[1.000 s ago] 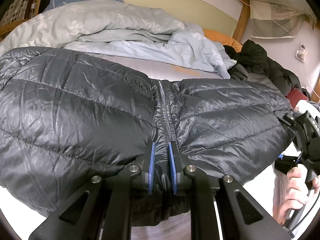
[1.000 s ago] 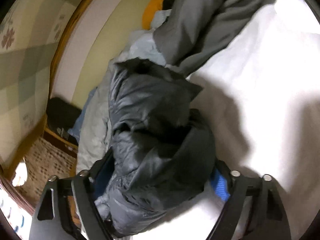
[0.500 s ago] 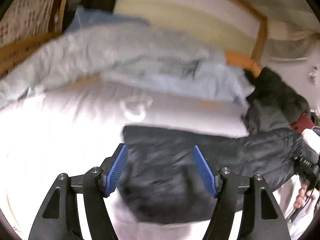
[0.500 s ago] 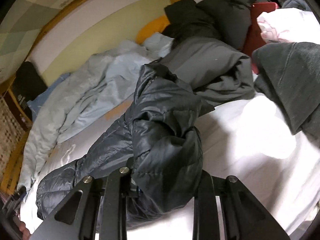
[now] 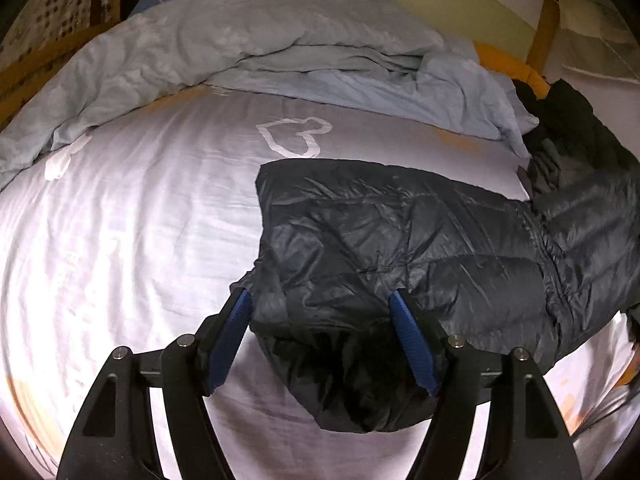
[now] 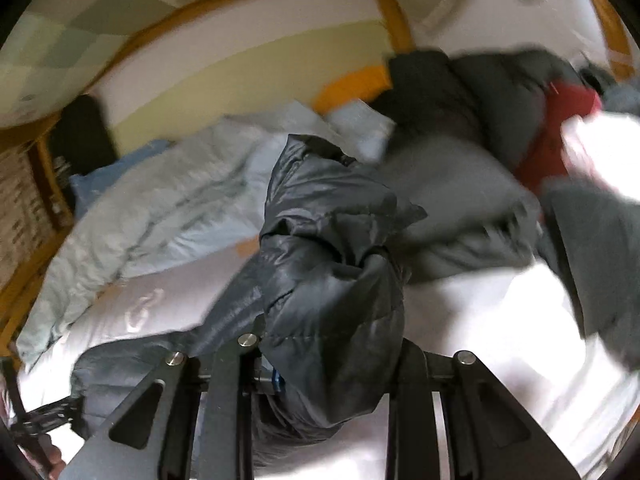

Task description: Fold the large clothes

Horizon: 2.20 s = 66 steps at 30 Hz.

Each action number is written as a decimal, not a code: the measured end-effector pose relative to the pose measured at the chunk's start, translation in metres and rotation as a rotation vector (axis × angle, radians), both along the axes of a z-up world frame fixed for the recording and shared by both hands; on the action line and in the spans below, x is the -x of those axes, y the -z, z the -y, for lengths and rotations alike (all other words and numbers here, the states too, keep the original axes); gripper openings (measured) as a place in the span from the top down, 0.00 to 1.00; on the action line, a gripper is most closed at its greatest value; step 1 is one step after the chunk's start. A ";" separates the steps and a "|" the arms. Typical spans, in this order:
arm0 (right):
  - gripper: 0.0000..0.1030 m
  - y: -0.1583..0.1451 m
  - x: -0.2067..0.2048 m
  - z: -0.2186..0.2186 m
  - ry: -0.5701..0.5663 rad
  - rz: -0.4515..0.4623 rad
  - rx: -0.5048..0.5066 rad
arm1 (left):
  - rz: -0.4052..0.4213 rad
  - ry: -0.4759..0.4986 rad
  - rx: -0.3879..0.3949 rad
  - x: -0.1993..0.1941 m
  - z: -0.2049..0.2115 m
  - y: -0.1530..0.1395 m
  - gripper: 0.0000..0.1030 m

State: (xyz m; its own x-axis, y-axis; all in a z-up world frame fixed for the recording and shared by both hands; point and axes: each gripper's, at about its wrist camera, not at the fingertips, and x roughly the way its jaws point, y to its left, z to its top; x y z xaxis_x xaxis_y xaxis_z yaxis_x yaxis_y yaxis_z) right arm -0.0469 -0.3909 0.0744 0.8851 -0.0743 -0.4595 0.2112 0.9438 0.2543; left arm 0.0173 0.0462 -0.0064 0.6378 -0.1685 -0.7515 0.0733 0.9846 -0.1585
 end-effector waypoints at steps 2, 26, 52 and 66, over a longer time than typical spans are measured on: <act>0.72 -0.024 -0.002 -0.024 -0.056 0.039 0.067 | 0.000 0.001 0.000 0.000 0.001 0.000 0.33; 0.27 0.032 0.013 -0.310 -0.564 0.046 0.268 | 0.500 -0.201 -0.062 0.059 -0.071 -0.127 0.33; 0.20 -0.027 0.029 -0.176 -0.357 0.071 0.276 | 0.510 0.052 -0.011 0.046 0.004 -0.112 0.23; 0.24 0.010 -0.020 -0.166 -0.480 0.010 0.219 | 0.404 0.229 -0.139 0.023 0.072 -0.080 0.20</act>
State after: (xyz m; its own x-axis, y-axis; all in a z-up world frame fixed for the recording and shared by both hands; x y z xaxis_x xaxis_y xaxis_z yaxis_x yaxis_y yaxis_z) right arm -0.0267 -0.2245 0.0645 0.8474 0.2476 -0.4697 -0.2595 0.9649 0.0403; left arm -0.0061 -0.0254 0.0732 0.8416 -0.2541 -0.4766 0.3191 0.9459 0.0590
